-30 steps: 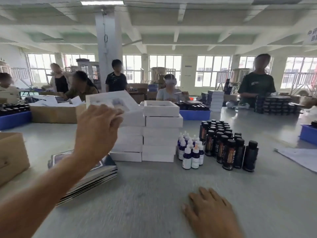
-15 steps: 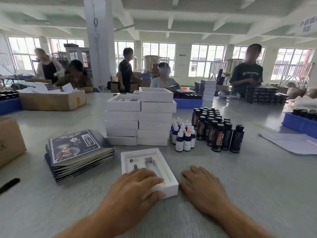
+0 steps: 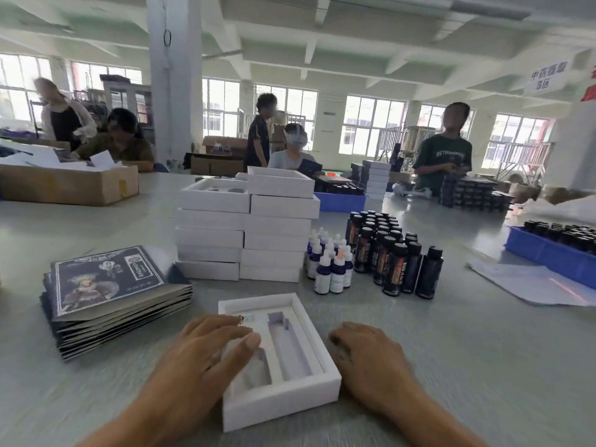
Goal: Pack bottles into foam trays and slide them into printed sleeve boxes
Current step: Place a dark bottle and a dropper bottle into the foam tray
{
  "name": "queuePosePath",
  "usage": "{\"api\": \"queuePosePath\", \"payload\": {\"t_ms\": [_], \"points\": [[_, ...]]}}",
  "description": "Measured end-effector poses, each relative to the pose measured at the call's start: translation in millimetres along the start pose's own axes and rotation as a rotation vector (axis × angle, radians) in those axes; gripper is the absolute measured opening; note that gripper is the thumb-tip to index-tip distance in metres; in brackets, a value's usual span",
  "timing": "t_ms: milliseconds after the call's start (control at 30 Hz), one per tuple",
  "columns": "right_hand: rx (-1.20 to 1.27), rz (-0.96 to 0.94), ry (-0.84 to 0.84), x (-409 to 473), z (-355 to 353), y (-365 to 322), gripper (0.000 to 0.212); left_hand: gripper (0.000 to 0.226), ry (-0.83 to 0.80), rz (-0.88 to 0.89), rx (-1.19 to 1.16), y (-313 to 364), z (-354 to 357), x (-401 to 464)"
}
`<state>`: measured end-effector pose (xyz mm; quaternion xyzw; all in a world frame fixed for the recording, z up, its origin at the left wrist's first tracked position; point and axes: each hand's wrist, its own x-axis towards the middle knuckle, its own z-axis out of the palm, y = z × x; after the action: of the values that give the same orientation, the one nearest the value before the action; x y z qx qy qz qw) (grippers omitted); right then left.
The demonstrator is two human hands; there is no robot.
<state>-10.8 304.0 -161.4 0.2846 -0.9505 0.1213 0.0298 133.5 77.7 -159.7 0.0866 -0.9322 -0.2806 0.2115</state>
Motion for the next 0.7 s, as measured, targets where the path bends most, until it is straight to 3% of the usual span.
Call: {"api": "queuePosePath", "payload": {"t_ms": [133, 333, 533, 700], "points": [[0.063, 0.059, 0.062, 16.2, -3.7, 9.9, 0.036, 0.046, -0.032, -0.002, -0.019, 2.5, 3.4, -3.9], [0.246, 0.132, 0.113, 50.8, -2.2, 23.8, 0.019, 0.054, -0.049, -0.033, -0.051, -4.1, 9.6, -2.2], [0.468, 0.217, 0.209, 90.9, -5.7, 29.0, 0.024, 0.034, -0.010, -0.031, -0.107, -5.7, 12.1, -1.2], [0.554, 0.283, 0.239, 121.5, -4.5, 29.1, 0.021, 0.032, 0.024, -0.021, -0.079, -3.7, 16.6, 1.2]]}}
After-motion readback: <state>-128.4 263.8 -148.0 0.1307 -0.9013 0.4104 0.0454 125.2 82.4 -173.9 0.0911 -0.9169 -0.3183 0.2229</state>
